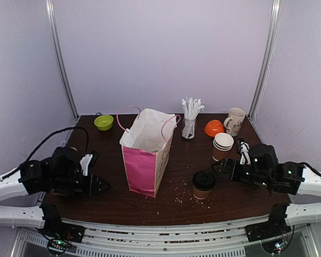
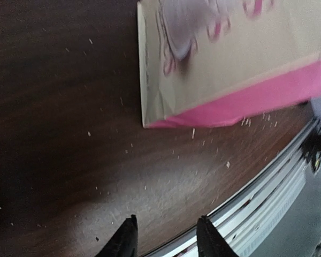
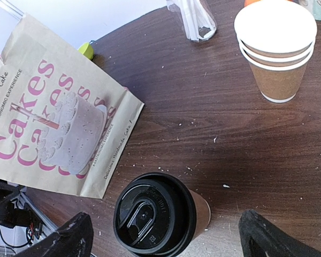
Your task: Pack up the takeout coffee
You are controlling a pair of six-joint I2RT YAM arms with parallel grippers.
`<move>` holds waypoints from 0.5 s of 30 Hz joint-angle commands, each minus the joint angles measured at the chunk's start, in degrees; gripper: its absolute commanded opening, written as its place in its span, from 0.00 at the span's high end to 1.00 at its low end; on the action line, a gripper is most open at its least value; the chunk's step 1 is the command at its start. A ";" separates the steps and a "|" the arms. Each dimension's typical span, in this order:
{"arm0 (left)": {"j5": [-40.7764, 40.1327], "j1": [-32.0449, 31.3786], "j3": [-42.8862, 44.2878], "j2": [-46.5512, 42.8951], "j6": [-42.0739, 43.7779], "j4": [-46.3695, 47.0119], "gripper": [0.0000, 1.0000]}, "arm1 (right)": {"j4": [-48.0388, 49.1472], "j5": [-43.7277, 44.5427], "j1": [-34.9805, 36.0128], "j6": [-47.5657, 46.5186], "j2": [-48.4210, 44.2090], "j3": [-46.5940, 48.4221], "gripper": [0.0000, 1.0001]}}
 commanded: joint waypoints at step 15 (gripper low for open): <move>2.29 -11.87 -1.93 30.76 -7.37 33.19 1.00 | 3.12 2.78 -0.65 0.01 -0.44 -2.47 0.02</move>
